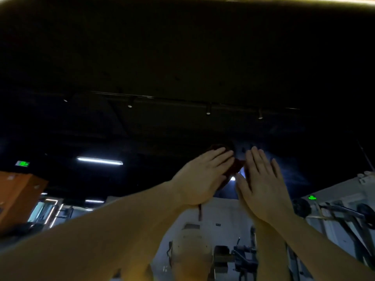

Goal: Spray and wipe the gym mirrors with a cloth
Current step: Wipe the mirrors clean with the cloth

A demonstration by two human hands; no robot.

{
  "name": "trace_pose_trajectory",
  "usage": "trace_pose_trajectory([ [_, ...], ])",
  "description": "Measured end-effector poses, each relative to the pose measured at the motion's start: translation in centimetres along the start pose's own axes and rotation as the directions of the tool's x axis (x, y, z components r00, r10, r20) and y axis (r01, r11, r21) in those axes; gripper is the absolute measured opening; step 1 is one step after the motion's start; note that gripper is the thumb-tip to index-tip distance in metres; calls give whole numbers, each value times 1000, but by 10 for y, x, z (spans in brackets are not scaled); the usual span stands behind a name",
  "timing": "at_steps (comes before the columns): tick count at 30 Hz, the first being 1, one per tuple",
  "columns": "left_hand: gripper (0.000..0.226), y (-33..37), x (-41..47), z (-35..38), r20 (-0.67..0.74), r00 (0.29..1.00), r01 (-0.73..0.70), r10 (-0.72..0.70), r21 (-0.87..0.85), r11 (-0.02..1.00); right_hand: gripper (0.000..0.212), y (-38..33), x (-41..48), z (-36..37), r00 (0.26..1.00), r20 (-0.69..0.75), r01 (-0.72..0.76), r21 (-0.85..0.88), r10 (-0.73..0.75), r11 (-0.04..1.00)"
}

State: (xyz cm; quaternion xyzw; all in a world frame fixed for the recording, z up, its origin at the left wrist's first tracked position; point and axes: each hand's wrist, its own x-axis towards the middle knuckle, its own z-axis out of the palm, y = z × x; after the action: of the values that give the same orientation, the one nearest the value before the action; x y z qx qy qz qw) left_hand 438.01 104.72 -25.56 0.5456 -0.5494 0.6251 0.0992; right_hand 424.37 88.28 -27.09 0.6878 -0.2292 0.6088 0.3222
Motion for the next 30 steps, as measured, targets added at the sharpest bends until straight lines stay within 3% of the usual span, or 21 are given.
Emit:
trace_pose_trajectory([
  [3, 60, -64, -27, -6, -51, 997, 62, -62, -2, 998, 76, 0, -3, 1, 1000, -1, -6, -40, 6, 999],
  [5, 63, -105, -44, -9, -119, 969, 215, -216, -25, 976, 77, -2, -5, 1, 1000, -2, -23, -48, 23, 999],
  [7, 59, -127, -54, -10, -166, 883, 435, -439, -62, 898, 77, -5, -8, 2, 999, -15, -40, -42, 40, 998],
  [9, 59, -119, -46, -9, -186, 750, 632, -635, -85, 770, 76, -9, -10, 3, 998, -32, -51, -39, 49, 998],
  [11, 62, -88, -30, -3, -211, 694, 692, -688, -69, 719, 75, -12, -15, 5, 997, -44, -64, -37, 62, 997],
  [13, 63, -47, -14, 7, -221, 760, 616, -611, -54, 786, 73, -14, -18, 5, 996, -50, -70, -26, 68, 997],
  [17, 63, 29, -8, 27, -105, 970, 227, -219, 76, 971, 73, -16, -19, 4, 997, -43, -71, 20, 72, 997],
  [20, 61, 6, -25, 12, -56, 992, 118, -112, 109, 987, 73, -15, -19, 5, 996, -56, -71, 15, 71, 997],
  [23, 60, -52, -57, 1, -84, 978, 198, -192, 79, 977, 73, -14, -20, 6, 994, -72, -82, -9, 81, 997],
  [26, 66, -106, -100, 1, -161, 900, 407, -405, -23, 913, 73, -13, -19, 7, 994, -73, -87, -29, 84, 996],
  [30, 61, -130, -123, 11, -217, 615, 753, -758, -121, 647, 74, -18, -20, 8, 991, -75, -113, -58, 108, 992],
])
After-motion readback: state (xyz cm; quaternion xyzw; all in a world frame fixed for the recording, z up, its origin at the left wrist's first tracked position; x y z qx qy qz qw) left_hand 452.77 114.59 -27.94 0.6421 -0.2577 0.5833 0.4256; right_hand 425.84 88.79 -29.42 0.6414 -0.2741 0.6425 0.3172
